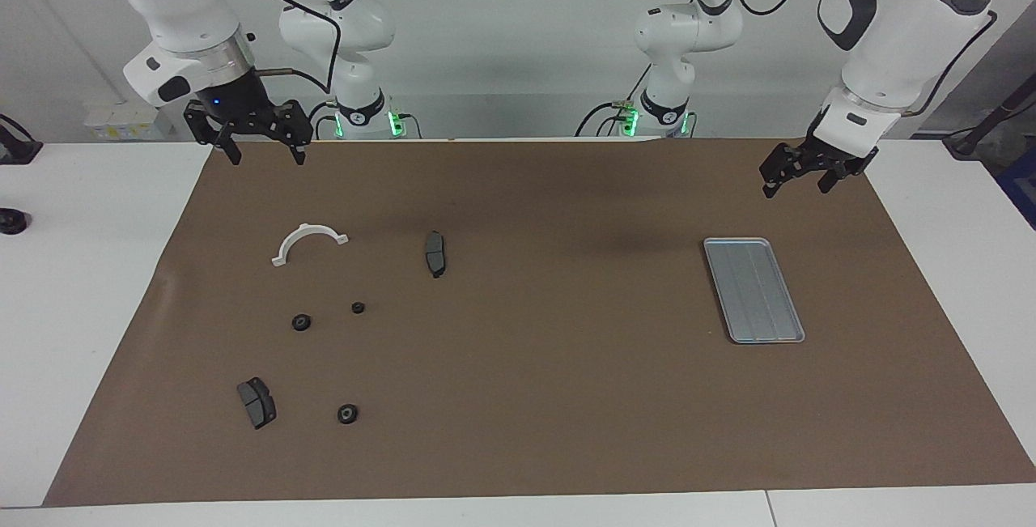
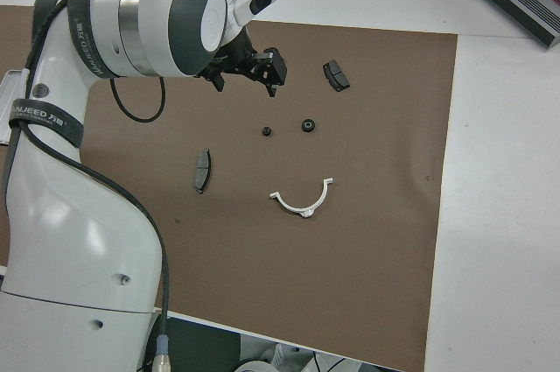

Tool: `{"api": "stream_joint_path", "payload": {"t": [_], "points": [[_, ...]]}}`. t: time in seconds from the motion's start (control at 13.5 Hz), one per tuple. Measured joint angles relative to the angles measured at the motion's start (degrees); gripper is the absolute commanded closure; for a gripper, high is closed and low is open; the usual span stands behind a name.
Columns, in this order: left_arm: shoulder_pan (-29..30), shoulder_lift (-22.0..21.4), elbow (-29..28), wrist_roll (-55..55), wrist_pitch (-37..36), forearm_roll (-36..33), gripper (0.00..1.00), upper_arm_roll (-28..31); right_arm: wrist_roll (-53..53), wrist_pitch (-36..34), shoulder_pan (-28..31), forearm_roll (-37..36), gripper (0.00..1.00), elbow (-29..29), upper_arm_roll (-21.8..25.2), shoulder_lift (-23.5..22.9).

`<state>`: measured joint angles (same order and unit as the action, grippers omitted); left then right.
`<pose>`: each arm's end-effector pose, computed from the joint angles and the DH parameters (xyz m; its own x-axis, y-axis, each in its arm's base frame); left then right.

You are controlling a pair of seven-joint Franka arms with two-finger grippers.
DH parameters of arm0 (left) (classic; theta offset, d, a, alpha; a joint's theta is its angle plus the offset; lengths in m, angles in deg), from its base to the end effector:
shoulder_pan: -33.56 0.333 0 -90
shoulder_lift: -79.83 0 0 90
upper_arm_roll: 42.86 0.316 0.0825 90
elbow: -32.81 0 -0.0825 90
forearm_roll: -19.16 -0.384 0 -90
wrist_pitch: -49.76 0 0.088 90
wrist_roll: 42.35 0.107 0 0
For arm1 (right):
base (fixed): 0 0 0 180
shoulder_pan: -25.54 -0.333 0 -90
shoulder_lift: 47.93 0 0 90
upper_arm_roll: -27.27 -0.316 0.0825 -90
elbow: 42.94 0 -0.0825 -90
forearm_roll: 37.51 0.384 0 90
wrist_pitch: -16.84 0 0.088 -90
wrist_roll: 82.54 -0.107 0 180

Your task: Place bearing gear from tray to pile

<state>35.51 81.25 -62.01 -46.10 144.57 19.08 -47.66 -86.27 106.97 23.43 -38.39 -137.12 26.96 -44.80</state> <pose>0.5656 -0.0275 0.5780 0.9996 0.0156 -0.0249 0.0156 -0.9999 -0.0009 0.5364 0.0211 0.6201 0.9996 -0.0228 -0.0150 -0.0226 -0.9996 0.0167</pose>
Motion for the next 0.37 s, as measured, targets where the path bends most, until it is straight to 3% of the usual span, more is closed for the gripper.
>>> {"api": "stream_joint_path", "payload": {"t": [0.37], "points": [[0.3,-0.1,0.0,0.0,0.4,0.0,0.0,0.2,0.0,0.0,0.1,0.0,0.0,-0.1,0.0,0.0]]}}
